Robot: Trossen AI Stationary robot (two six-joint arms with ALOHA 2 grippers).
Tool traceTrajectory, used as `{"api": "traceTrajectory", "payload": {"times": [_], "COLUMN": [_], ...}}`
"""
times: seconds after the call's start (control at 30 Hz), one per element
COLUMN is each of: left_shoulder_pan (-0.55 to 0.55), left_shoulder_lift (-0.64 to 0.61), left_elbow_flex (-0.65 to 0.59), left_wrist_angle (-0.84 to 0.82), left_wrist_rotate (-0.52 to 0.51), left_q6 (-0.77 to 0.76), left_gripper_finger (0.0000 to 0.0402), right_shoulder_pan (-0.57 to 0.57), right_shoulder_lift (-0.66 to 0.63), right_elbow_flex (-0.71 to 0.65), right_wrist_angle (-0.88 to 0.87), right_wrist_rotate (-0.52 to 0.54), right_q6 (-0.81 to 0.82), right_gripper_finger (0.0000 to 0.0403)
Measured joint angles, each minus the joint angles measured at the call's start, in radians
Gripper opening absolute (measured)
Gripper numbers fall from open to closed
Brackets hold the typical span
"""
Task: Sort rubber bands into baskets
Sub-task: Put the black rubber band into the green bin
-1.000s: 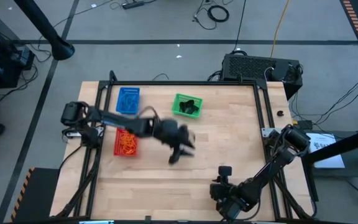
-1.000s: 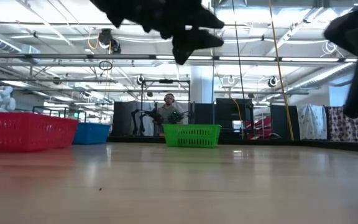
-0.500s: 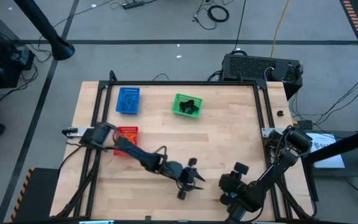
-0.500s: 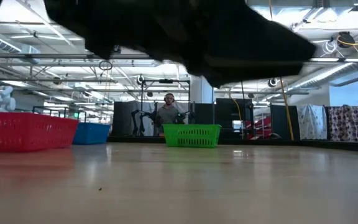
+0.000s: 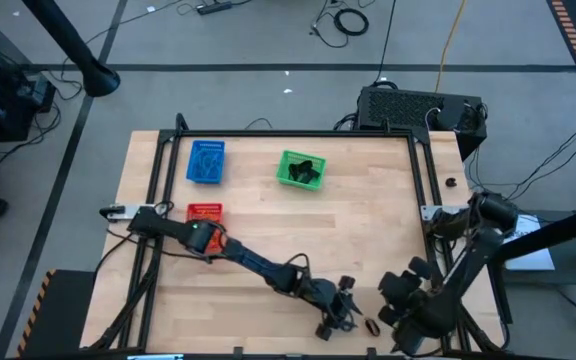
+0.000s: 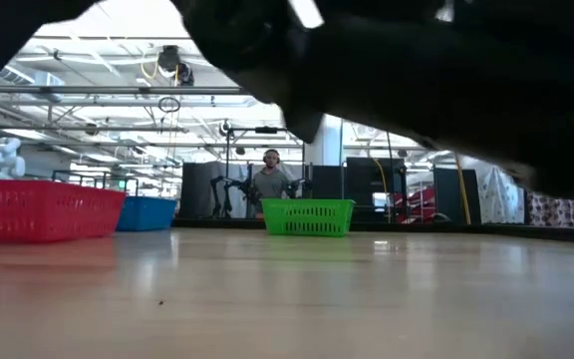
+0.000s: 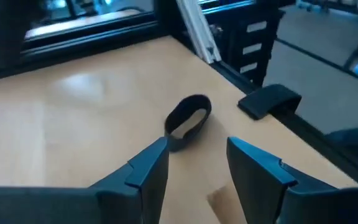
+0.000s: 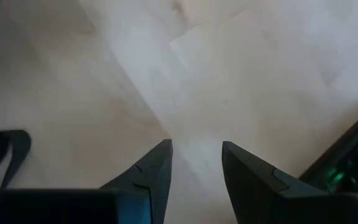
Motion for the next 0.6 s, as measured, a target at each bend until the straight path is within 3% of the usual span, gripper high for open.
{"api": "traceTrajectory", "payload": {"times": [0.27,0.6], "left_shoulder_pan": [-0.001,-0.005], "left_shoulder_lift": [0.116,0.141], "left_elbow_flex": [0.171,0.241], "left_wrist_angle": [-0.025,-0.072], "left_wrist_rotate": [0.038,0.099], "left_q6": [0.229,0.452], "left_gripper_finger": [0.0171,0.0171], "right_shoulder_pan": [0.08,0.093], "right_shoulder_lift": [-0.058,-0.058], "right_elbow_flex": [0.0,0.0], "right_wrist_angle": [-0.035,-0.032], "right_wrist_rotate": [0.134,0.142], "right_q6": [0.058,0.063], "right_gripper_finger": [0.0134,0.0134]}}
